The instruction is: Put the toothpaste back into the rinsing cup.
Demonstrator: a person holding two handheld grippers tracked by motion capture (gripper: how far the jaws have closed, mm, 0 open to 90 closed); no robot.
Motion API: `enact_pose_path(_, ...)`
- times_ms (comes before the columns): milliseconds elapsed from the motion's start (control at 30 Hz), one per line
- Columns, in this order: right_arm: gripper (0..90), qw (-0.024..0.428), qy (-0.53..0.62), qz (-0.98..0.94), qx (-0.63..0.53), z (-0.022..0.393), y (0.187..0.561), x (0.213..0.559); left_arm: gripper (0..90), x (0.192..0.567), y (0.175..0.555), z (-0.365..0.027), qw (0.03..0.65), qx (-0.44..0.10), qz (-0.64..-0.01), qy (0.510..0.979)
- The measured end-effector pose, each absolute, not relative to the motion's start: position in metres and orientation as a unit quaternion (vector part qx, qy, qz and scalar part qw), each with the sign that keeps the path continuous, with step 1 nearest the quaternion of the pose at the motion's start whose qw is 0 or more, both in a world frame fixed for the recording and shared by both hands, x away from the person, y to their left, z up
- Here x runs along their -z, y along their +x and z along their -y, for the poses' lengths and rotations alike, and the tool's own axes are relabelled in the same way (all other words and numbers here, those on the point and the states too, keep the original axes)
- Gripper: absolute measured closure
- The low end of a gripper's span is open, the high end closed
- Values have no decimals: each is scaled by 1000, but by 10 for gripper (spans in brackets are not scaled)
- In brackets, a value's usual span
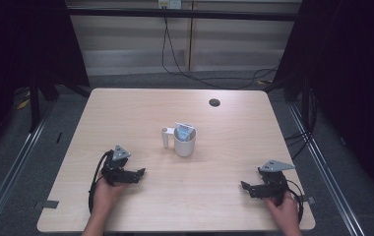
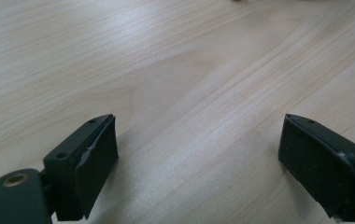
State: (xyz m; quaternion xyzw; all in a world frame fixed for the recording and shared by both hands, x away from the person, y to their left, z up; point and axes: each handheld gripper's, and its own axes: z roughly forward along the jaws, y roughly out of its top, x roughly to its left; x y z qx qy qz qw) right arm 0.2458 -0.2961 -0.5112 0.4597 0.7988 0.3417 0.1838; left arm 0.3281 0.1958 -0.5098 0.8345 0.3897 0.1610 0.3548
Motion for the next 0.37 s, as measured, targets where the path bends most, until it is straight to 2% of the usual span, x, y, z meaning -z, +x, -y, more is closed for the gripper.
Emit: enact_pose_path(367, 113, 183, 460, -799, -342, 296, 246, 511, 108, 510, 329, -196, 357, -159, -391, 833)
